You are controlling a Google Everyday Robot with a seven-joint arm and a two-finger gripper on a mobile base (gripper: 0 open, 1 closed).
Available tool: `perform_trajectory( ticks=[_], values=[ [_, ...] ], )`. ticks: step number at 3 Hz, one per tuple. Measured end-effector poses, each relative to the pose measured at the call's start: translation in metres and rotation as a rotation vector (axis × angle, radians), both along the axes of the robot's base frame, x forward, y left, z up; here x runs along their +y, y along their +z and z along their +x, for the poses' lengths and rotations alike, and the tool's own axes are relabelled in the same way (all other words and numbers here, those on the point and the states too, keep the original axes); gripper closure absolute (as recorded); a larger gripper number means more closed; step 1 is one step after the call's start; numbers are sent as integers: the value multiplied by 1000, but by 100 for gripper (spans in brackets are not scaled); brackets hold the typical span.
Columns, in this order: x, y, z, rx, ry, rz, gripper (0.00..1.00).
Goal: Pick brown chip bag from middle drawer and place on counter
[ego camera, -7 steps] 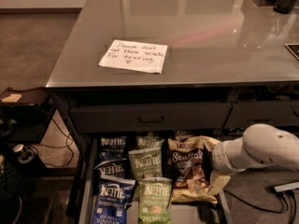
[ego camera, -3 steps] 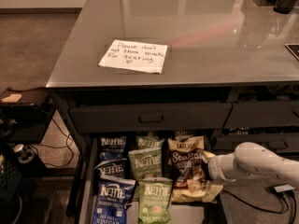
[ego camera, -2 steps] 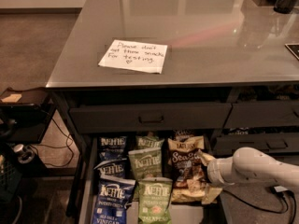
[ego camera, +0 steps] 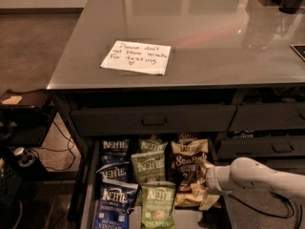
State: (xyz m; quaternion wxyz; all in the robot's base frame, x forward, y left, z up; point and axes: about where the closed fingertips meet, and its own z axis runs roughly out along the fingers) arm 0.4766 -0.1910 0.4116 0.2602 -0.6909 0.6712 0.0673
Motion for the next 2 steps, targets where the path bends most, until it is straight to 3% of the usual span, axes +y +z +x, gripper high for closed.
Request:
perform_trajectory(
  ticks=[2],
  values=[
    [20,-32,13,-10,19,45,0]
  ],
)
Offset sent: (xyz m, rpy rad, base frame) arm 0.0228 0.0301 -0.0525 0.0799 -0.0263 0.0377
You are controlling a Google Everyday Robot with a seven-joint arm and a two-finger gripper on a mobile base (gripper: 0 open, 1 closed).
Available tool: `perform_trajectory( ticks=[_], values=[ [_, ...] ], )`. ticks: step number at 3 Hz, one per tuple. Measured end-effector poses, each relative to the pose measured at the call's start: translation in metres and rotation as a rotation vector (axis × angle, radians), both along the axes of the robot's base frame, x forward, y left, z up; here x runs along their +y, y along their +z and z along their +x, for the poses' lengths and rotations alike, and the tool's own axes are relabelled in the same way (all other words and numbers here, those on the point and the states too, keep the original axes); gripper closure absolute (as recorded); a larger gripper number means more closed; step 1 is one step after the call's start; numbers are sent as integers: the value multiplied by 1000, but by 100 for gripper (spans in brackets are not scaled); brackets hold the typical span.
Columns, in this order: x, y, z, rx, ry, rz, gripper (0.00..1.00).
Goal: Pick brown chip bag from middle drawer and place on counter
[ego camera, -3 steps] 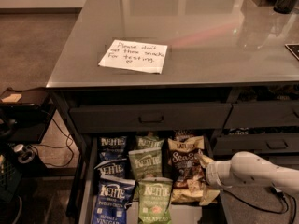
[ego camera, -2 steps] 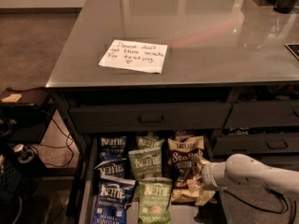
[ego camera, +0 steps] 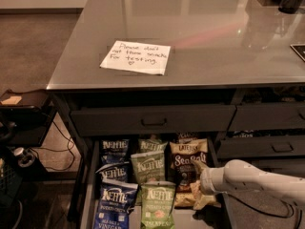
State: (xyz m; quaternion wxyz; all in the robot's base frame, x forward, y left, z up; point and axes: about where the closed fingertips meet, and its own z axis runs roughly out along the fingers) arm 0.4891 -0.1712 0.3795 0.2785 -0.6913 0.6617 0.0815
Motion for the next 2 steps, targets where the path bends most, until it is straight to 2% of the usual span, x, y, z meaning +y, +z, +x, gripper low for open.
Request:
perform_trajectory(
  ticks=[1,2],
  values=[
    [9,-18,6,-6,31,17,18],
    [11,-19,6,-5,41,16,42]
  ],
)
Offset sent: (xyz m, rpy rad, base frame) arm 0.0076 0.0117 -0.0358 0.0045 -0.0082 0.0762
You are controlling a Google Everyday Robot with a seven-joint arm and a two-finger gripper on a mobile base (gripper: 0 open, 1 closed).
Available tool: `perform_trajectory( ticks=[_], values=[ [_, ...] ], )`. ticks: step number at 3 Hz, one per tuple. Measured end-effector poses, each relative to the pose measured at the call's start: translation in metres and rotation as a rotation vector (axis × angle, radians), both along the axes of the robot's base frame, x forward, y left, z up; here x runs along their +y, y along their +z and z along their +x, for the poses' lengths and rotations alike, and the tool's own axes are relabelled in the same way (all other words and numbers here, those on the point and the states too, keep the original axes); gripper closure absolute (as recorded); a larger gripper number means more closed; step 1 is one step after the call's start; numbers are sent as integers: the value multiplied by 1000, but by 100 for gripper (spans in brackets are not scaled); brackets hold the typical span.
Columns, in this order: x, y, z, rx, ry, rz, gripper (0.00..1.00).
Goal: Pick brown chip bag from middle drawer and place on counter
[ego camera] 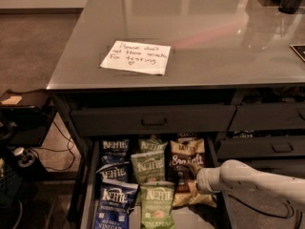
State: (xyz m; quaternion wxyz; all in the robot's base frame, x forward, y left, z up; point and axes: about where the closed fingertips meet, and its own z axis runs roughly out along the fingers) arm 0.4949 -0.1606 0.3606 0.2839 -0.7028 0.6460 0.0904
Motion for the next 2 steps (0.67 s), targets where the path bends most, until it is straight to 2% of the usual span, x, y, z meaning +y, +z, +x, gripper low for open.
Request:
perform_trajectory(
  ticks=[2],
  values=[
    [0,7,-1,0,5,-5,89]
  ],
)
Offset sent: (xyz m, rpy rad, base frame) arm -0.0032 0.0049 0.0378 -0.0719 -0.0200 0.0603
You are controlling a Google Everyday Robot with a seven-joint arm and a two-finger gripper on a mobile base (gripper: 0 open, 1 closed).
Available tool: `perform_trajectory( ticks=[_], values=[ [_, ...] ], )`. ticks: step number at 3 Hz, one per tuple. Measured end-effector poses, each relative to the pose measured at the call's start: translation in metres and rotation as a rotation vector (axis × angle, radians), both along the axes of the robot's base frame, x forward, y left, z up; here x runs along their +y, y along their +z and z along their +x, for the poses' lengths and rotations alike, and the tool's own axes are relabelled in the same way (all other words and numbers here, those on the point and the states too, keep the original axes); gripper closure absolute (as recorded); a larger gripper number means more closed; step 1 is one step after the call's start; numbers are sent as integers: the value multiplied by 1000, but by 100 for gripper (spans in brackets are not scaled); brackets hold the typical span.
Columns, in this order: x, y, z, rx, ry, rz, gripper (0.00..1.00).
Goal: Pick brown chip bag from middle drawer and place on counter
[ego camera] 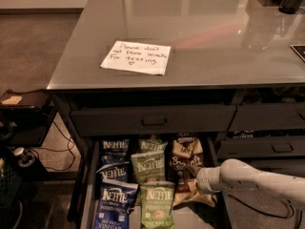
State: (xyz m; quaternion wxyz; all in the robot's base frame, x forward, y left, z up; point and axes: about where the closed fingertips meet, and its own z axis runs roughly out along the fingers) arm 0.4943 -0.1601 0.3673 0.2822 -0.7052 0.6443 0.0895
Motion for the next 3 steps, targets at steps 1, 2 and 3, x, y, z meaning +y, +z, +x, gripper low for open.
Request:
perform_trajectory(
  ticks=[1,2,3],
  values=[
    [1,28,0,-4,14,-19,100],
    [-3,67,0,-5,24,-11,100],
    [-11,116,-8,-19,46,36,100]
  ],
)
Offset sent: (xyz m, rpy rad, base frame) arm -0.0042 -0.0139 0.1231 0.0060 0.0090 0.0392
